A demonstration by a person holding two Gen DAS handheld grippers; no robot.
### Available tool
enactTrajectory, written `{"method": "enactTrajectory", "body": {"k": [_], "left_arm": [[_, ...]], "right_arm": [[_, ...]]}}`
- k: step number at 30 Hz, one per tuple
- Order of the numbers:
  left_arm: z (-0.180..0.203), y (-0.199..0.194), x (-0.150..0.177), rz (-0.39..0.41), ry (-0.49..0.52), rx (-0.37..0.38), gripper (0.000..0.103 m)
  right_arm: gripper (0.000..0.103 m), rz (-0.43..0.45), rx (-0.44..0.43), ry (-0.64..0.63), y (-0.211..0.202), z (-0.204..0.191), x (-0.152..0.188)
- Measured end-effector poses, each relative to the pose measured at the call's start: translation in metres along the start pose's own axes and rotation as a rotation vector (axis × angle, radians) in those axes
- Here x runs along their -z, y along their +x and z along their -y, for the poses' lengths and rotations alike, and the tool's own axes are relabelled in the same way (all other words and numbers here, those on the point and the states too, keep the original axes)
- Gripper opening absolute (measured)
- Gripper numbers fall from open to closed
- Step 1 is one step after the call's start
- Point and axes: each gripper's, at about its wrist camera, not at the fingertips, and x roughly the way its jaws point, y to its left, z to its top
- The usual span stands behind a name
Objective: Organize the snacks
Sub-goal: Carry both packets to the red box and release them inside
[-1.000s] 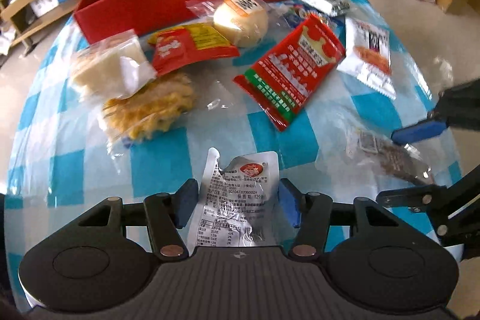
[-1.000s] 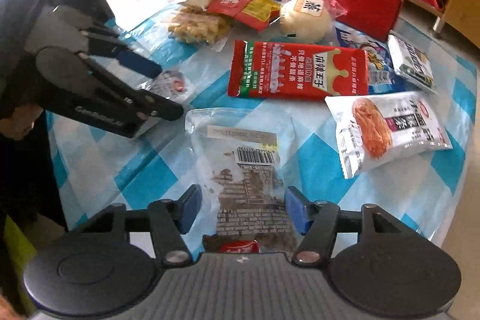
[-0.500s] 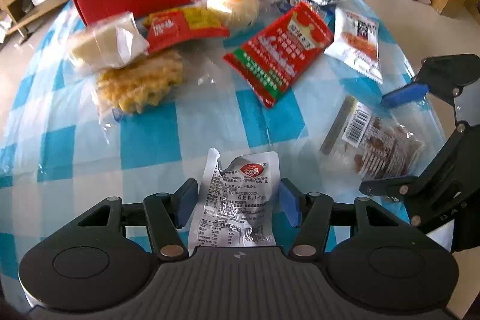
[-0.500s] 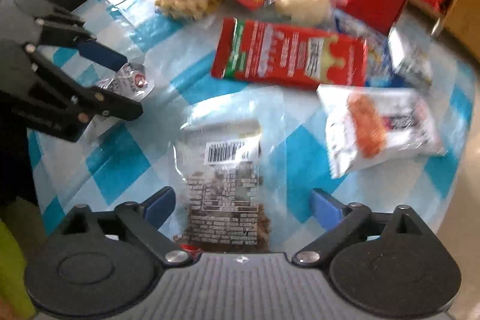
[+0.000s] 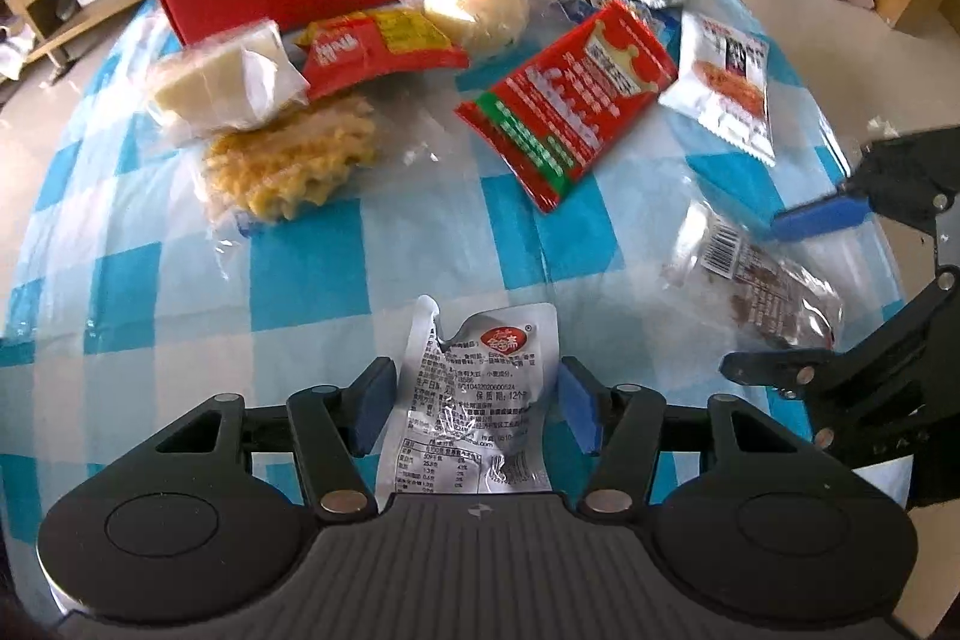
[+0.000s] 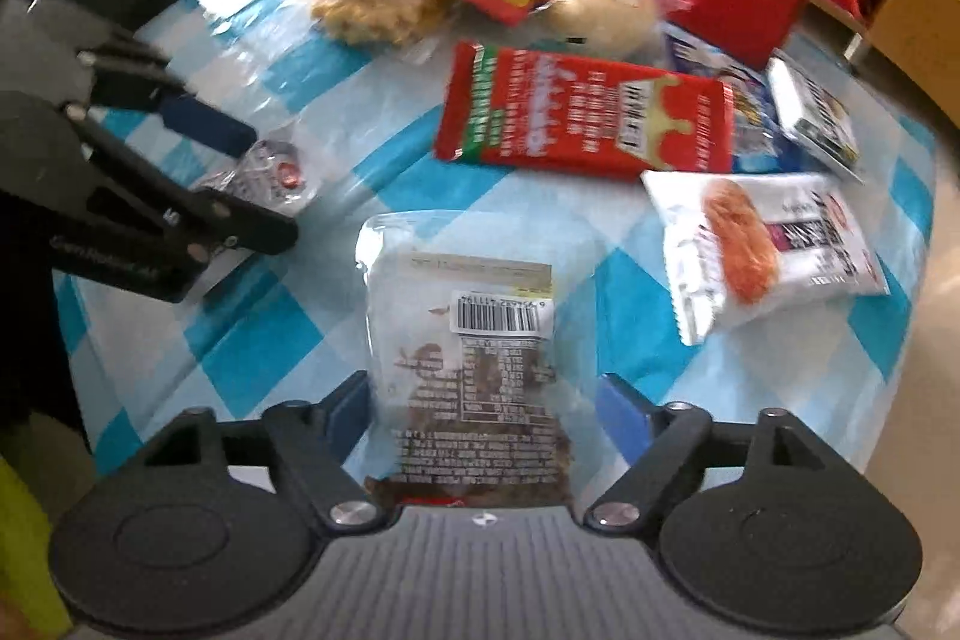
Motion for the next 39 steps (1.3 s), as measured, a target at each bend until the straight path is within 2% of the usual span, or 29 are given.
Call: {"method": "enactTrajectory", "body": {"k": [3, 13, 26, 34, 39], "left_arm": [[-0.004, -0.011, -0.004, 0.037, -0.027, 0.005, 0.065], [-0.016, -0.046, -0.037, 0.180, -0.117, 0.063, 0.066], [-0.034, -0.048, -0.113, 0.281, -0.152, 0.006, 0.066], [-0.057, -0.034, -0.171, 0.331, -0.189, -0.053, 0.066], [-0.075, -0.012, -0.202, 0.334, -0.220, -0.102, 0.066]], "right_arm": [[0.072, 0.028, -0.003, 0.042, -0.010, 0.004, -0.001], [0.072, 0.223, -0.014, 0.171, -0.052, 0.023, -0.029], [0.072, 0.351, 0.048, 0.225, -0.061, 0.062, -0.104], [0.072, 0.405, 0.086, 0.242, -0.047, 0.087, -0.170], [0.072, 0.413, 0.092, 0.261, -0.027, 0.104, -0.203]]}}
